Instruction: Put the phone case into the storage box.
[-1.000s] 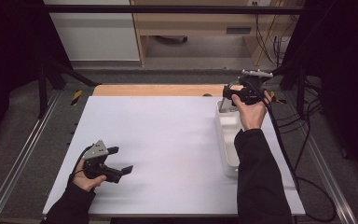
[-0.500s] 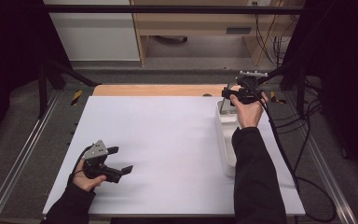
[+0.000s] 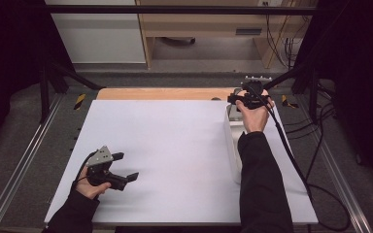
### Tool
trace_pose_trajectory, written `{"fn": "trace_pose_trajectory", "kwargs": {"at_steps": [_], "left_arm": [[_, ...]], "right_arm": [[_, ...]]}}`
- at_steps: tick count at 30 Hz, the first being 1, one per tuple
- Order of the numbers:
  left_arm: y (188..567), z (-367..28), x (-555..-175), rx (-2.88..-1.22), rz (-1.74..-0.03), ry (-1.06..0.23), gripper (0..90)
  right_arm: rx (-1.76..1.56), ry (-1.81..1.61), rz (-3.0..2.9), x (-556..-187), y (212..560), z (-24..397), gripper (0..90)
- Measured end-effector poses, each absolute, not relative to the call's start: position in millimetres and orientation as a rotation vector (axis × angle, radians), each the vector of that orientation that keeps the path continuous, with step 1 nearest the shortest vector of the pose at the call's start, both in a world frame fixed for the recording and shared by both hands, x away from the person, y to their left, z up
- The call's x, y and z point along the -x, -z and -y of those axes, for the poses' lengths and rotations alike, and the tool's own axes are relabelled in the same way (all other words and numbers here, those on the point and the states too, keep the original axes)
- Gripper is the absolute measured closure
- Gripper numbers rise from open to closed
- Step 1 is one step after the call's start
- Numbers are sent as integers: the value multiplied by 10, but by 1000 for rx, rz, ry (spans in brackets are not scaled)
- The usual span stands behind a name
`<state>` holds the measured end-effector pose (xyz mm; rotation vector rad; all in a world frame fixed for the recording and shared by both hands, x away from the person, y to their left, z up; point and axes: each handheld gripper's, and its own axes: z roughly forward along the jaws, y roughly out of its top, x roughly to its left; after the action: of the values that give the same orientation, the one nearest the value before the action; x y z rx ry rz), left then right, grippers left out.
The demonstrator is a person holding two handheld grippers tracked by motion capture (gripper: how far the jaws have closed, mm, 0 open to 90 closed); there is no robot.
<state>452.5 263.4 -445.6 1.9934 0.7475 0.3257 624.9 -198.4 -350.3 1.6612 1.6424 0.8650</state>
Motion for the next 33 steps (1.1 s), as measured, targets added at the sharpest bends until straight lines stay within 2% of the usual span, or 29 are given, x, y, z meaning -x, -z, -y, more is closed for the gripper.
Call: {"fn": "trace_pose_trajectory", "kwargs": {"at_steps": [33], "left_arm": [[4465, -2624, -4525, -2002, -740, -329, 16]], "right_arm": [[-1713, -787, -1668, -6426, 3769, 1919, 117]]}}
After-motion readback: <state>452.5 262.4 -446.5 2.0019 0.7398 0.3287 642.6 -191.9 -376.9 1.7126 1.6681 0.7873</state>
